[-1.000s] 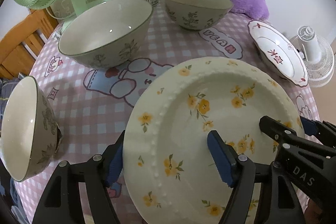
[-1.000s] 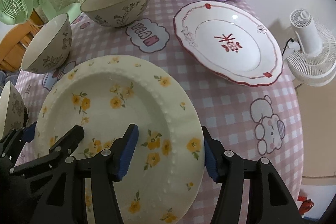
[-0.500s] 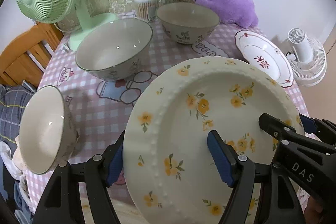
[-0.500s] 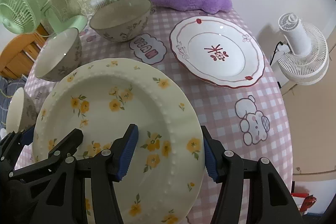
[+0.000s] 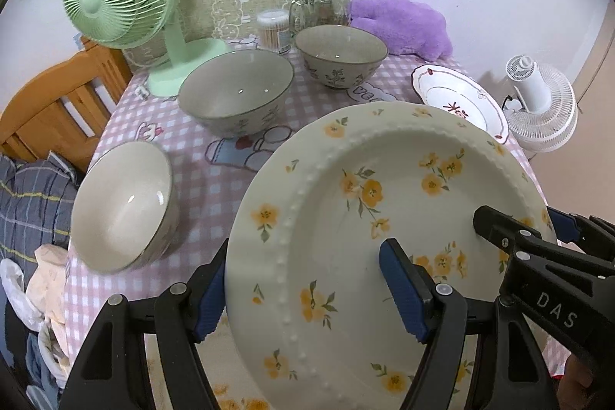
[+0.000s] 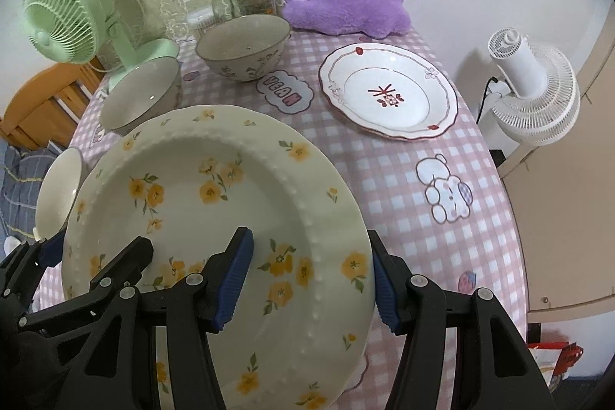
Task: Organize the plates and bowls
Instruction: 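Carry the beaded deep plate with both grippers over the flat plate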
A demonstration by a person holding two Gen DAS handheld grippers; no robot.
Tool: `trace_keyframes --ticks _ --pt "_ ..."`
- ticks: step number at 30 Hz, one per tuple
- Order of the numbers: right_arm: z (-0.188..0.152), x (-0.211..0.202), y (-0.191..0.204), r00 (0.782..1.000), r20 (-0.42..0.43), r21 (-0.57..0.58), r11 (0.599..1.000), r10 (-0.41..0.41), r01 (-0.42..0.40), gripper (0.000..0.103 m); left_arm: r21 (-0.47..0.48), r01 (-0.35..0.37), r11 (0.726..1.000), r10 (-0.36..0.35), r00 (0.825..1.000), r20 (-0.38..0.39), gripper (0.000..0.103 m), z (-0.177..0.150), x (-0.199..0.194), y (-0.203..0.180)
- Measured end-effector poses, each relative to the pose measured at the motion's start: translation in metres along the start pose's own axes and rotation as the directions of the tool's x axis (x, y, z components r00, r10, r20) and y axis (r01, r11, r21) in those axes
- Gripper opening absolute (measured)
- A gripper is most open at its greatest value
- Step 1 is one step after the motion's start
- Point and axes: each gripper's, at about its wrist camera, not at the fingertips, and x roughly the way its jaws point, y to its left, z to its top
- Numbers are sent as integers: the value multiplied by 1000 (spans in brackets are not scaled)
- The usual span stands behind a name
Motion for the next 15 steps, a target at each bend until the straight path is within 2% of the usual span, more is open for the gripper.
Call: trace_keyframes --ticks 15 --pt "-62 -31 32 1000 -6 -33 999 -1 1 61 -38 13 999 -14 1000 -17 75 -57 -31 29"
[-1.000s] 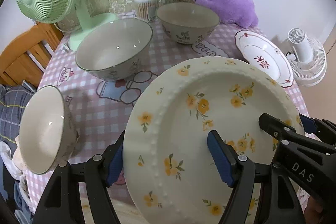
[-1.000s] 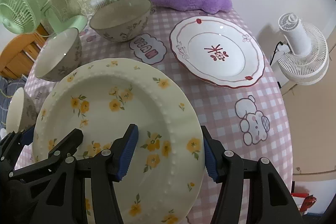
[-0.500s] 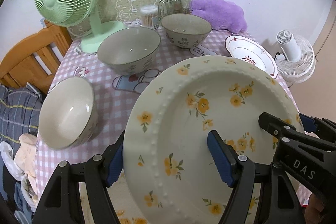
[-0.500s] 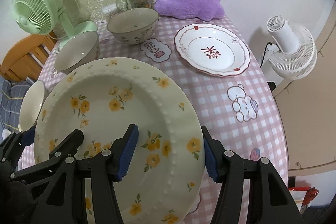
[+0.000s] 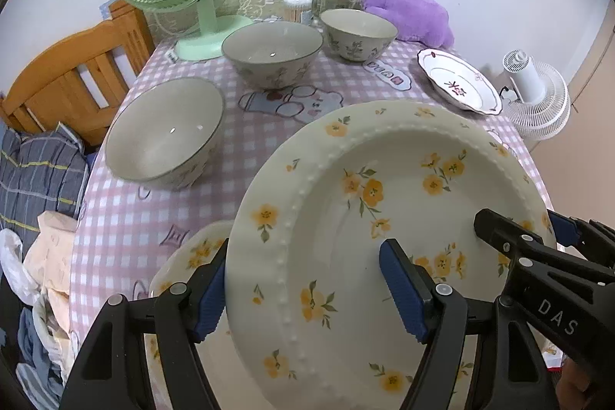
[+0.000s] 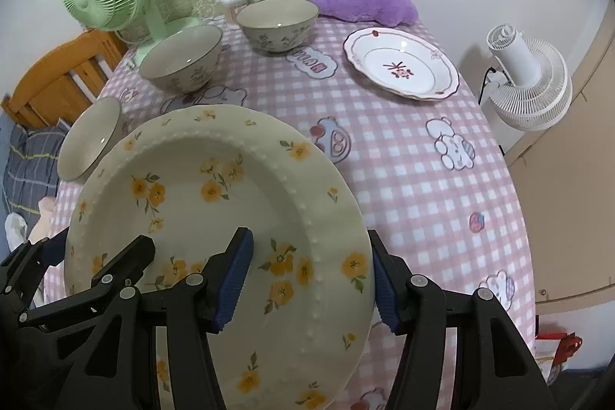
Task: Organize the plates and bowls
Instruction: 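Carry the beaded deep plate with both grippers over the flat plate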
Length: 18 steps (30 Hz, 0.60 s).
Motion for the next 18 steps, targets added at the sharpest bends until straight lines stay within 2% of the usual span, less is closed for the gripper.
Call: trace_keyframes --ticks 13,18 --pt "-38 -5 24 1000 -19 12 1000 -12 13 61 7 34 999 -34 999 -41 75 -44 -5 23" --pt "-51 5 34 998 -60 13 1000 -13 14 61 10 26 1000 -25 997 -66 75 -58 2 32"
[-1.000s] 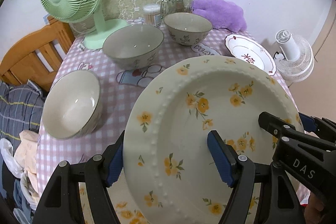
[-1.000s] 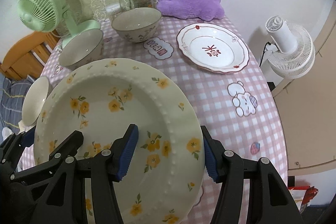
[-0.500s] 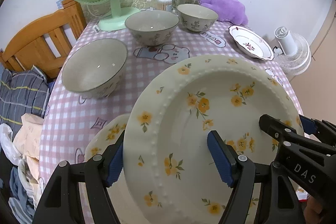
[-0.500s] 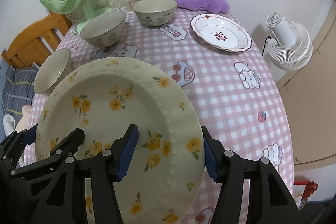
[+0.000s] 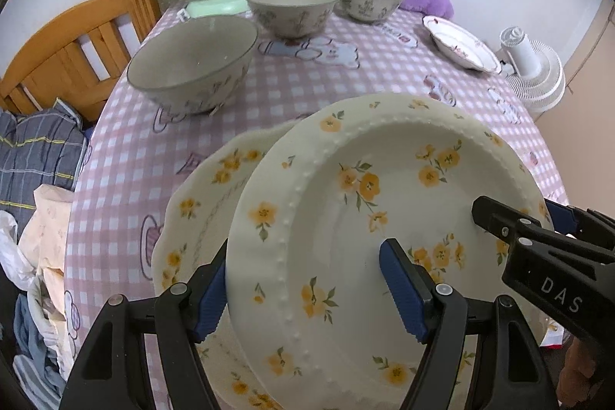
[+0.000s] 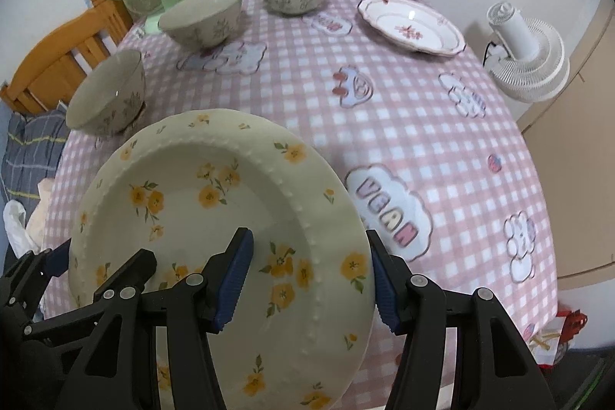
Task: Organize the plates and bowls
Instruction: 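Carry the beaded deep plate with both grippers over the flat plate, then lower the beaded deep plate onto the flat plate and open both grippers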
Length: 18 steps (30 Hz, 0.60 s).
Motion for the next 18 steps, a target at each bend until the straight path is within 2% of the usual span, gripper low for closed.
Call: trace_keyframes --ticks 6,13,18 --pt "-11 11 11 999 -44 -15 1000 -5 4 61 -29 14 999 -15 999 -35 76 -14 10 11" --pt "-7 14 21 999 -30 -55 998 -32 30 60 -89 51 995 -56 997 -59 76 -16 20 23" --pt "-4 16 26 998 -32 -78 996 -51 49 56 -105 32 994 -39 997 -63 76 -15 23 27"
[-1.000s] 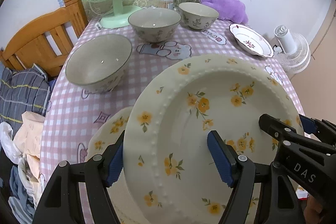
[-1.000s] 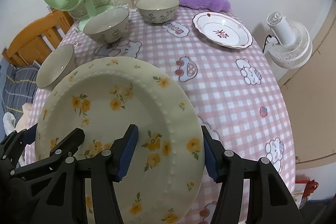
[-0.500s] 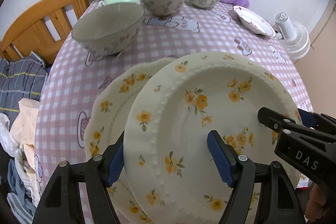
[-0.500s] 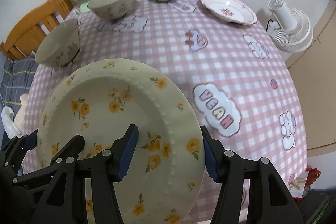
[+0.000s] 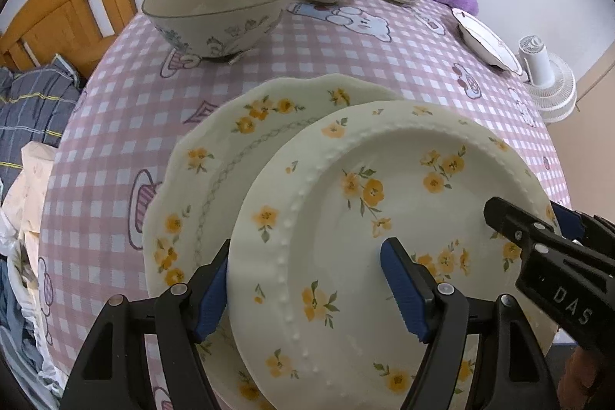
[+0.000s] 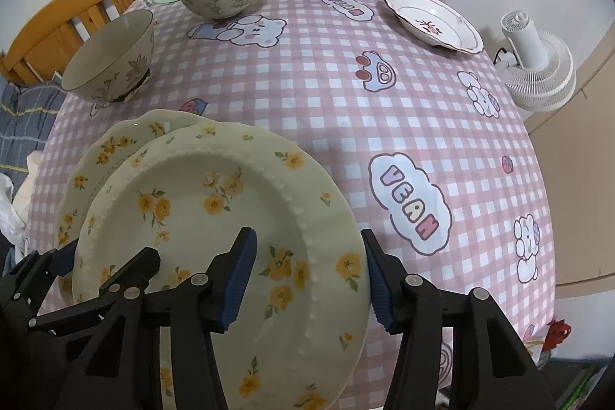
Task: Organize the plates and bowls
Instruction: 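Lower the beaded deep plate onto the flat plate and open both grippers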
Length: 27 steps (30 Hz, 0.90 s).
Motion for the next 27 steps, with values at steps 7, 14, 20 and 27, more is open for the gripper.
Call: trace_keyframes --ticks 7,14,20,27 --pt "2 7 4 1000 -23 -12 1000 3 -3 53 17 -98 995 98 995 13 78 2 1 -3" --pt "1 6 8 1000 -23 -24 1000 5 -6 53 84 -208 975 202 977 70 79 2 -1 -17" --pt "0 -13 -5 1000 -4 0 1000 25 -25 53 79 -178 981 173 983 69 79 8 -15 -9" --pt "-2 -16 -10 1000 -2 29 999 23 -23 30 63 -65 996 61 996 59 79 14 -24 -4"
